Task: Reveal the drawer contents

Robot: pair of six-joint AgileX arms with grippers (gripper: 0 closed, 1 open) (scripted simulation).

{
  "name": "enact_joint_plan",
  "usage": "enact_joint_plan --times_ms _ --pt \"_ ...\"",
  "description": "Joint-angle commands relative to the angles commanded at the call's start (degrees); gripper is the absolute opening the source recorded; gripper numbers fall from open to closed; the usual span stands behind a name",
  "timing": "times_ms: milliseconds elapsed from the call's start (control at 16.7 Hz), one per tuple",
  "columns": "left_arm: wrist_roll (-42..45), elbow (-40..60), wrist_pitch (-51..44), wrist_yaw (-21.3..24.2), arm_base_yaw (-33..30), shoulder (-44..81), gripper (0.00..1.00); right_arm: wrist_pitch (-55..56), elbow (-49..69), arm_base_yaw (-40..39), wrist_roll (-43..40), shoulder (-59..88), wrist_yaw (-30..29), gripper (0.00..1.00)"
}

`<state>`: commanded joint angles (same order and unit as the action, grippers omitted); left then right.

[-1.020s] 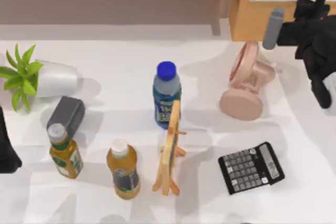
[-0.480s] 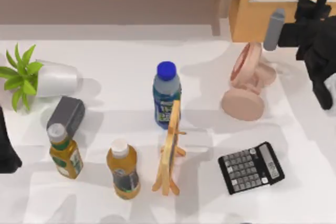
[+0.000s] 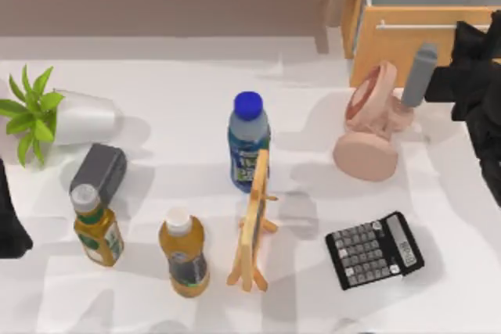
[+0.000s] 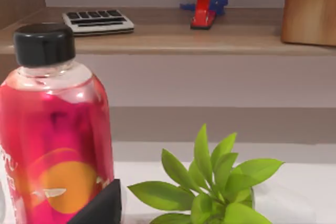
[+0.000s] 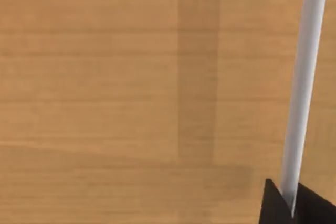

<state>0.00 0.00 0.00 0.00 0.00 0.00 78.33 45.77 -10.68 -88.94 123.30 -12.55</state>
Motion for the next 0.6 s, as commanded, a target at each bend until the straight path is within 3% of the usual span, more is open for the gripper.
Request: enact_joint_plan --times_ms 600 --pt "0.0 0.0 0.0 0.0 0.0 0.0 1.0 2.9 -5.9 -0.8 -0.1 -1.8 1.1 0.0"
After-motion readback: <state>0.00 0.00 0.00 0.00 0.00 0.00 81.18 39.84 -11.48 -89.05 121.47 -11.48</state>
